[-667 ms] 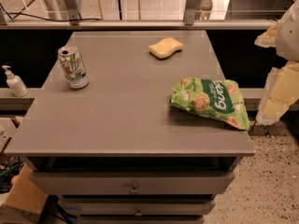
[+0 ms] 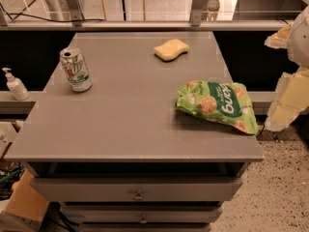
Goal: Pick sponge
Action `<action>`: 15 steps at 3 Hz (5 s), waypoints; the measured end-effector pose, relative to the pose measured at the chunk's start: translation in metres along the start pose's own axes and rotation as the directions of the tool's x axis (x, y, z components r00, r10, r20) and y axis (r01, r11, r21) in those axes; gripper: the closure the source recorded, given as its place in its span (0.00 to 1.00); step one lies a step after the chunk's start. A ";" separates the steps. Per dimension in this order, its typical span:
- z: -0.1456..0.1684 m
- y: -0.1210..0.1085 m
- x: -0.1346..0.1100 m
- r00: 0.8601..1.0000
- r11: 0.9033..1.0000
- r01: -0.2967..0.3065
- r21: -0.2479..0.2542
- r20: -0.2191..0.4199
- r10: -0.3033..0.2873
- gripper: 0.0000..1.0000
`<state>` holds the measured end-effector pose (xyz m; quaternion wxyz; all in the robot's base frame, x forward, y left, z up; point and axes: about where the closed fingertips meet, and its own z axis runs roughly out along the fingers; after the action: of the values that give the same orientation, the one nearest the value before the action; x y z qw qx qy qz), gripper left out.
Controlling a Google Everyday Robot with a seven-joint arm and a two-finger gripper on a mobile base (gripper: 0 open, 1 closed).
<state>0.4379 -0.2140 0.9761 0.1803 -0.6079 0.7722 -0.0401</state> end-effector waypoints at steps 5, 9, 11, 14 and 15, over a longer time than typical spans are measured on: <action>0.098 -0.153 -0.131 0.879 0.965 0.068 0.253 0.443 -0.179 0.00; 0.218 -0.247 -0.152 0.945 0.986 -0.106 0.125 0.323 0.061 0.00; 0.251 -0.264 -0.152 0.948 0.984 -0.162 0.077 0.290 0.133 0.00; 0.273 -0.268 -0.157 0.938 0.979 -0.201 0.022 0.294 0.186 0.39; 0.273 -0.268 -0.151 0.934 0.978 -0.210 0.016 0.299 0.196 0.63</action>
Offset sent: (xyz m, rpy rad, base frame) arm 0.1037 0.0557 -0.0304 0.3807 -0.3862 0.2202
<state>0.8049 -0.0962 0.8323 0.3113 -0.5195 0.7941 0.0515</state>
